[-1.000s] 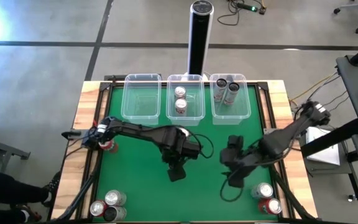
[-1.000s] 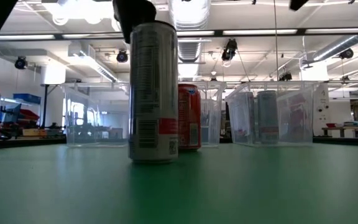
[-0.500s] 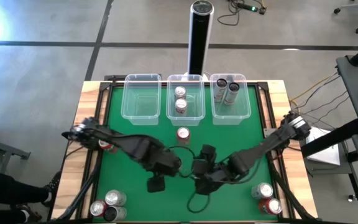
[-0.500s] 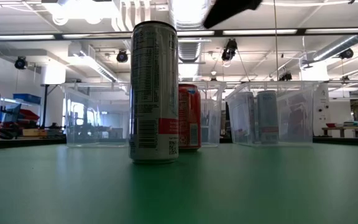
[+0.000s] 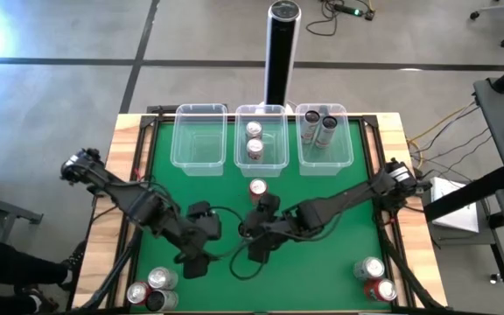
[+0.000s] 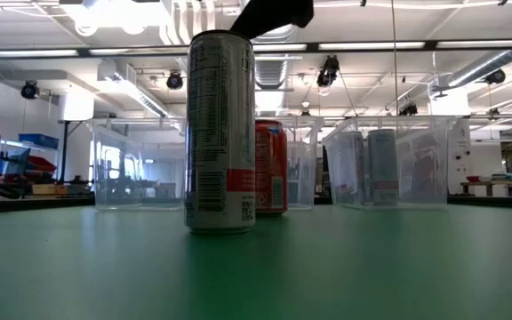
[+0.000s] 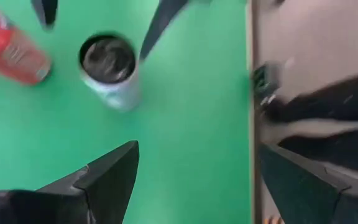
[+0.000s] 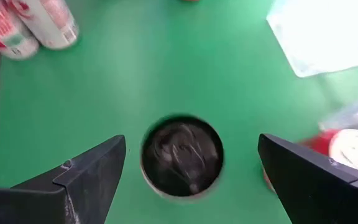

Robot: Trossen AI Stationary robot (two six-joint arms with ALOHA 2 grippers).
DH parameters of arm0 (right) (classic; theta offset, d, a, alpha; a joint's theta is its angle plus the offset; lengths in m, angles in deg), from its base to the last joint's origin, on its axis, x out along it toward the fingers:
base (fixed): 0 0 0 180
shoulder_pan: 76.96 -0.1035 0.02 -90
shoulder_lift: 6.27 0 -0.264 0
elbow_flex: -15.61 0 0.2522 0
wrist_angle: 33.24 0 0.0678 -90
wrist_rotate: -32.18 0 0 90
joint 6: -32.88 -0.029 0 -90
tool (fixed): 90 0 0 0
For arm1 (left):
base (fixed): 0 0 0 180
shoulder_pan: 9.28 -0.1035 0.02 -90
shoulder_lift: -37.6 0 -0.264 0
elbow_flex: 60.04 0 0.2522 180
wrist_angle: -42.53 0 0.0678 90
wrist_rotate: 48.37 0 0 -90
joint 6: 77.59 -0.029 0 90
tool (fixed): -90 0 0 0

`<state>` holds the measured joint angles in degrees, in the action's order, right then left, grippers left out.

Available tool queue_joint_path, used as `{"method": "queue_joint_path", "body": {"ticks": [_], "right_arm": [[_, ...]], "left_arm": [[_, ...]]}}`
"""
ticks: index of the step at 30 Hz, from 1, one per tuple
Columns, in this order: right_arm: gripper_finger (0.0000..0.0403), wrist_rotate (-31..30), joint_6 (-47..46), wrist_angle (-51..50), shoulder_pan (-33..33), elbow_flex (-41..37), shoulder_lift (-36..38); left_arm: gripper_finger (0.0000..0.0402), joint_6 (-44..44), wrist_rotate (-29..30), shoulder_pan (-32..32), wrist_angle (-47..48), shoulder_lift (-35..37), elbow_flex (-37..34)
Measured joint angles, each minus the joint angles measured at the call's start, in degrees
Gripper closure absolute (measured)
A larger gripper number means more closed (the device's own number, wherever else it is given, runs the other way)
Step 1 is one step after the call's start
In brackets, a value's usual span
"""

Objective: Sort soda cans
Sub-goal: Put the top white soda can into the top right transparent bin

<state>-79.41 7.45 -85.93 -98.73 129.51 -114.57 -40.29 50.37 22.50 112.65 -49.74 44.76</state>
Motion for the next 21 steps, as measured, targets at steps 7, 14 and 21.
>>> {"method": "queue_joint_path", "body": {"ticks": [7, 14, 21], "right_arm": [[0.0041, 1.8, -0.5, 2.3, 1.3, 0.0, -2.9], [0.0041, 3.8, -1.6, 2.2, 1.6, 0.0, -4.1], [0.0043, 3.7, -1.7, 0.4, 3.1, 0.0, -4.3]], "left_arm": [[0.0091, 3.3, 2.4, 0.3, -7.6, 4.3, -10.2], [0.0091, 4.3, 2.6, 0.4, -8.8, 5.6, -14.6], [0.0091, 3.8, 2.3, 0.0, -11.6, 5.3, -15.4]]}}
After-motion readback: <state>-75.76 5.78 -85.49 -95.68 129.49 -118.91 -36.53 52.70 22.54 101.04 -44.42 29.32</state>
